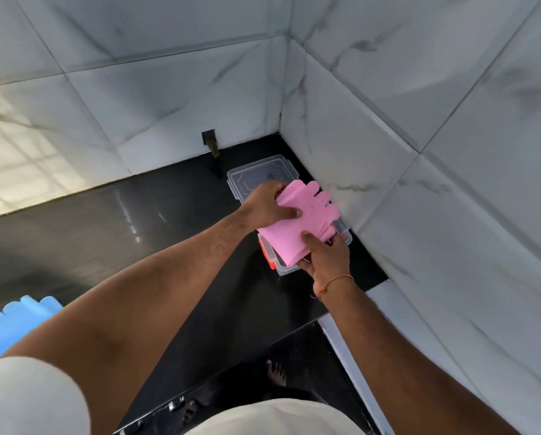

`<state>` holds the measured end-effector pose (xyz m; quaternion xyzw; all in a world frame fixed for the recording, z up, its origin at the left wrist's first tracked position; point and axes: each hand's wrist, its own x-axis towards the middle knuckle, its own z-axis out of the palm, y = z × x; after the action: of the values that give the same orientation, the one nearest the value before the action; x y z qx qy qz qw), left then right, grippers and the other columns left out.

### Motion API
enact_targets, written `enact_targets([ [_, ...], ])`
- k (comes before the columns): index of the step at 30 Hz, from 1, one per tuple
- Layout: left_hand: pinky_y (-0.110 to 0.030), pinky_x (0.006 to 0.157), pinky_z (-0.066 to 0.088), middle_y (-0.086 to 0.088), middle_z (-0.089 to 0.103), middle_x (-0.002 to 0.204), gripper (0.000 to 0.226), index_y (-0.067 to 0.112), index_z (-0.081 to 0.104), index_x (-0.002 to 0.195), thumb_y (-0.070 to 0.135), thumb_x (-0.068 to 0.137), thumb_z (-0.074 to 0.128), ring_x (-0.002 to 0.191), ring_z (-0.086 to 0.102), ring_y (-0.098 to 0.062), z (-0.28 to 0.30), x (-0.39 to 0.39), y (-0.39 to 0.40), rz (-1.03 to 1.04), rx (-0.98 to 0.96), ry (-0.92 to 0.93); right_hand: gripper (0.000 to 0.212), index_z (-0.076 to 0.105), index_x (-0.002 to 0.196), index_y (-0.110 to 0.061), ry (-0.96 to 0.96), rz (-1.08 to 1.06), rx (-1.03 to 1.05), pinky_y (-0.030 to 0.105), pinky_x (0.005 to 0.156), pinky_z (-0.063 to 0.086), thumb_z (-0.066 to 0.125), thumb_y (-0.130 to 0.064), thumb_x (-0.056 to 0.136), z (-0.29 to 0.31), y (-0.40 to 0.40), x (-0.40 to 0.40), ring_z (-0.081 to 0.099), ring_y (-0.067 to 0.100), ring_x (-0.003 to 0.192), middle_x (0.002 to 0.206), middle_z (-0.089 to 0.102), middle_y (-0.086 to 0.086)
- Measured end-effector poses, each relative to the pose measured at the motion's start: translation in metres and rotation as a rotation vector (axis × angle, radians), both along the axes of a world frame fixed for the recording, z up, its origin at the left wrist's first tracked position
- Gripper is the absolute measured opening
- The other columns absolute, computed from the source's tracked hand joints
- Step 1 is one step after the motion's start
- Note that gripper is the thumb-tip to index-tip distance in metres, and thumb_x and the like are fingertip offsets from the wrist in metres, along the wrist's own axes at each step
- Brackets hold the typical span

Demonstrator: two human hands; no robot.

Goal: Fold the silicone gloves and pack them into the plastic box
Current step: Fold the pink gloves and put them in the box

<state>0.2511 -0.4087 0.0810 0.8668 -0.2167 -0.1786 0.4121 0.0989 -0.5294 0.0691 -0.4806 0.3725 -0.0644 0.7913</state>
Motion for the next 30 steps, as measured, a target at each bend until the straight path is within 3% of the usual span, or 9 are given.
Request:
enact_targets([
  [3, -0.023, 0.068, 0.047, 0.006, 0.07, 0.103, 0.042, 0.022, 0.07, 0.119, 0.038, 0.086, 0.09, 0.095, 0.069, -0.019, -0.012, 0.003, -0.014, -0.055, 0.075, -0.018, 0.048, 0.06, 0.138, -0.013, 0.046, -0.021, 0.012, 0.051, 0.078, 0.068, 0.078, -0.003, 0.095, -0.009, -0.003, 0.002, 0.076, 0.031, 0.106, 0.126, 0.074, 0.013],
  [8, -0.021, 0.067, 0.043, 0.01, 0.065, 0.1, 0.037, 0.025, 0.069, 0.114, 0.04, 0.085, 0.088, 0.091, 0.063, -0.014, -0.023, 0.006, -0.026, -0.073, 0.138, -0.057, 0.058, 0.054, 0.143, -0.01, 0.129, 0.021, -0.048, 0.067, 0.094, 0.061, 0.08, -0.003, 0.093, -0.013, -0.007, 0.006, 0.071, 0.039, 0.117, 0.131, 0.069, 0.017],
  [11, -0.021, 0.066, 0.042, 0.017, 0.064, 0.095, 0.033, 0.028, 0.069, 0.111, 0.04, 0.085, 0.087, 0.087, 0.062, -0.01, -0.023, 0.006, -0.028, -0.095, 0.154, -0.086, 0.061, 0.051, 0.145, -0.008, 0.185, 0.076, -0.094, 0.065, 0.095, 0.061, 0.081, -0.004, 0.092, -0.011, -0.01, 0.008, 0.069, 0.041, 0.121, 0.134, 0.066, 0.019],
  [14, -0.025, 0.072, 0.052, 0.012, 0.073, 0.103, 0.034, 0.03, 0.072, 0.118, 0.041, 0.088, 0.082, 0.092, 0.068, -0.013, -0.025, 0.001, -0.03, -0.115, 0.17, -0.159, 0.057, 0.054, 0.141, -0.007, 0.211, 0.157, -0.141, 0.06, 0.093, 0.063, 0.083, -0.006, 0.092, -0.005, -0.012, 0.006, 0.07, 0.039, 0.118, 0.134, 0.067, 0.018],
  [19, -0.027, 0.067, 0.049, 0.014, 0.076, 0.098, 0.028, 0.04, 0.071, 0.119, 0.049, 0.093, 0.071, 0.087, 0.069, -0.014, -0.026, -0.01, -0.035, -0.129, 0.229, -0.313, 0.056, 0.054, 0.132, -0.017, 0.27, 0.454, -0.579, 0.049, 0.091, 0.067, 0.087, -0.031, 0.089, 0.008, -0.022, -0.015, 0.077, 0.027, 0.102, 0.122, 0.073, 0.008],
  [22, -0.029, 0.073, 0.046, 0.012, 0.077, 0.108, 0.03, 0.039, 0.074, 0.12, 0.049, 0.092, 0.071, 0.094, 0.07, -0.016, -0.027, -0.01, -0.036, -0.128, 0.251, -0.363, 0.058, 0.047, 0.133, -0.021, 0.303, 0.53, -1.031, 0.038, 0.097, 0.063, 0.082, -0.041, 0.092, 0.012, -0.024, -0.029, 0.075, 0.022, 0.101, 0.118, 0.071, 0.002],
  [25, -0.03, 0.081, 0.046, 0.011, 0.067, 0.126, 0.048, 0.035, 0.074, 0.133, 0.051, 0.088, 0.081, 0.104, 0.06, -0.011, -0.029, -0.011, -0.037, -0.14, 0.253, -0.385, 0.047, 0.056, 0.127, -0.017, 0.045, 0.457, -1.428, 0.038, 0.092, 0.062, 0.083, -0.032, 0.092, 0.016, -0.023, -0.03, 0.07, 0.025, 0.104, 0.121, 0.069, 0.007],
  [27, -0.031, 0.085, 0.047, 0.01, 0.061, 0.129, 0.054, 0.034, 0.073, 0.136, 0.048, 0.085, 0.085, 0.109, 0.057, -0.012, -0.03, -0.013, -0.038, -0.134, 0.25, -0.364, 0.04, 0.067, 0.125, -0.013, -0.053, 0.543, -1.675, 0.042, 0.093, 0.063, 0.083, -0.029, 0.092, 0.016, -0.022, -0.022, 0.071, 0.029, 0.106, 0.122, 0.072, 0.011],
  [30, -0.037, 0.089, 0.054, 0.009, 0.061, 0.126, 0.051, 0.04, 0.075, 0.131, 0.054, 0.084, 0.084, 0.117, 0.057, -0.018, -0.028, -0.013, -0.037, -0.11, 0.355, -0.411, 0.043, 0.065, 0.139, -0.02, 0.104, 0.795, -1.665, 0.043, 0.102, 0.059, 0.072, -0.036, 0.1, 0.013, -0.023, -0.006, 0.068, 0.028, 0.117, 0.136, 0.068, 0.006],
])
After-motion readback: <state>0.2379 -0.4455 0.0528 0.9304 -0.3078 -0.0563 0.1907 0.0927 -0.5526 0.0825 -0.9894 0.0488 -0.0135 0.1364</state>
